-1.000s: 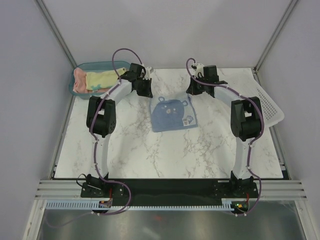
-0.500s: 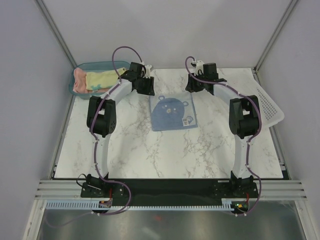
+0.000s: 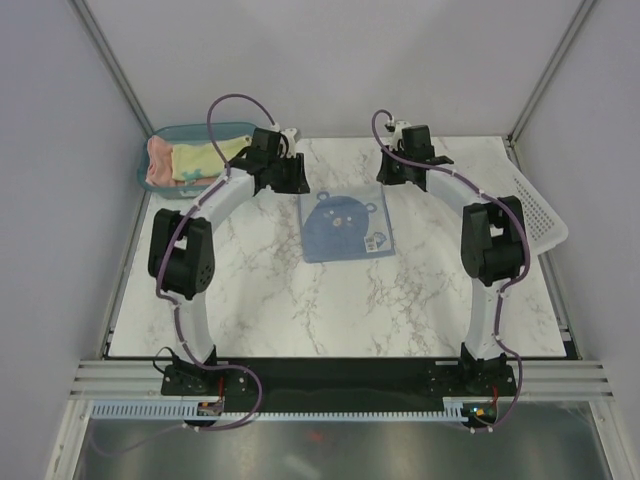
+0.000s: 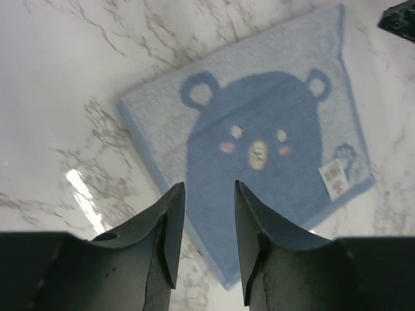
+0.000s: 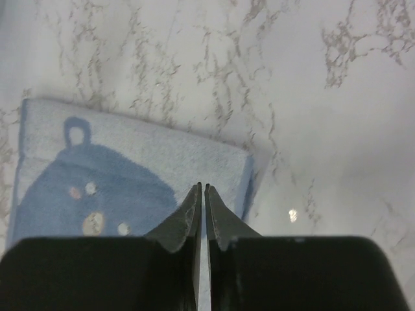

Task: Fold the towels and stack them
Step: Fold the towel

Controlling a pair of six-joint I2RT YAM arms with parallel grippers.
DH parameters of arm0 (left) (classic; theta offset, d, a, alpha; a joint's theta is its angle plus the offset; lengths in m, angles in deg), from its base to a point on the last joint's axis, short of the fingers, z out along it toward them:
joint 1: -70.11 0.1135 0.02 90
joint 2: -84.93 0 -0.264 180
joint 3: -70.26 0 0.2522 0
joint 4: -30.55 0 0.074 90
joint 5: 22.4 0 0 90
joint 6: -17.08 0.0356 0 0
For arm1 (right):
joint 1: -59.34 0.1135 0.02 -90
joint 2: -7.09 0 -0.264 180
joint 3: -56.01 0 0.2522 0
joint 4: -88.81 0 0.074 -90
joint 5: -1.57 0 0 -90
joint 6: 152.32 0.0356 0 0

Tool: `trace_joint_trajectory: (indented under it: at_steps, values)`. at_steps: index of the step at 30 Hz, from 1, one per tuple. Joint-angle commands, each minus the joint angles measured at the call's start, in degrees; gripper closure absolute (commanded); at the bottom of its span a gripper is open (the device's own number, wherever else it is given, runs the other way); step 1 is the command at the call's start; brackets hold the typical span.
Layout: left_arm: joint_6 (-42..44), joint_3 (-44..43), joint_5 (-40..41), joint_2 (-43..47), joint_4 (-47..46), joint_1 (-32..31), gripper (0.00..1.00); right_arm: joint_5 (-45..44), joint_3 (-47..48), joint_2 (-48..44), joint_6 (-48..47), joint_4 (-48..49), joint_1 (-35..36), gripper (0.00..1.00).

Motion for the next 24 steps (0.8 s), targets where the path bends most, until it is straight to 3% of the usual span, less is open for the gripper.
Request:
trace_joint_trajectory:
  at_steps: [1, 5, 9, 24]
  values:
    - [-9.2, 8.9, -4.0, 9.1, -5.5, -3.9, 0.57, -1.1, -3.8, -8.4, 4.6, -1.9, 3.5, 0.91]
    - [-13.5, 19.5, -4.0, 13.0, -8.7, -8.8, 0.65, -2.4, -14.5, -13.6, 10.4, -2.2, 4.0, 0.99]
    - [-16.2, 26.4, -1.3, 14.6, -9.6, -12.6, 0.71, -3.3, -22.6, -17.3, 10.1, -1.5, 5.2, 1.00]
    - [-24.2, 43.2, 8.8, 26.3, -7.2, -12.8, 0.74, -10.2, -50.3, -32.5, 20.2, 8.9, 15.7, 1.00]
